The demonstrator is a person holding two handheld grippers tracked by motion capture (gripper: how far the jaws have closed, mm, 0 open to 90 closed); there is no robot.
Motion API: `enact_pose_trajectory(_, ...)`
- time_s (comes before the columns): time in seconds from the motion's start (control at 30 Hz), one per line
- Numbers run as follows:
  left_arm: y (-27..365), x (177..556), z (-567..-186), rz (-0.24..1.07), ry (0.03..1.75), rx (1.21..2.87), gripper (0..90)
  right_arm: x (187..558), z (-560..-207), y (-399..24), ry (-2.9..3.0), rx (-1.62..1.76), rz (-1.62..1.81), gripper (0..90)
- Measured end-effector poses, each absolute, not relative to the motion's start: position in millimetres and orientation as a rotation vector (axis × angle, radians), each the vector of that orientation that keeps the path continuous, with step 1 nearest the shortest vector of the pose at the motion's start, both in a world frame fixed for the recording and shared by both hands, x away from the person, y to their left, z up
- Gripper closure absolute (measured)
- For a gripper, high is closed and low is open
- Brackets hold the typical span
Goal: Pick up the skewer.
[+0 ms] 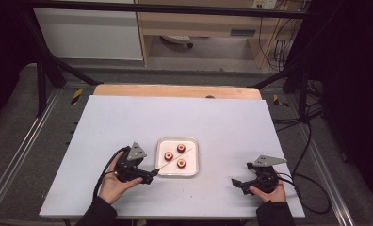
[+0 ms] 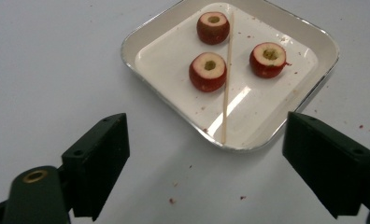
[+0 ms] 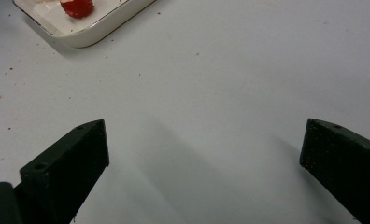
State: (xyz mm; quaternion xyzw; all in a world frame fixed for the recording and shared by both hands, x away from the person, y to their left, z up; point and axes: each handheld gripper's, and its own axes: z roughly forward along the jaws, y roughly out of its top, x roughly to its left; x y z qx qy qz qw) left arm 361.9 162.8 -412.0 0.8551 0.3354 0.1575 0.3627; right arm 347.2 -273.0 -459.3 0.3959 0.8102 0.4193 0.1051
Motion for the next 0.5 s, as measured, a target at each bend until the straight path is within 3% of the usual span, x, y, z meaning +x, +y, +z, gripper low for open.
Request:
enact_pose_trajectory(0.3,133,377,-417,0.362,0.873,2.252,33.8,347,-460,-273,2.395,1.163,1.231,2.0)
enact_pose_trajectory(0.4,128,382,-422,0.309,0.887,2.262,46.5,347,-460,-272,2.396,1.167,1.233,2.0)
enact_pose_trajectory(0.5,124,386,-426,0.307,0.899,2.279,50.6,347,-460,-272,2.397,1.161,1.231,2.1)
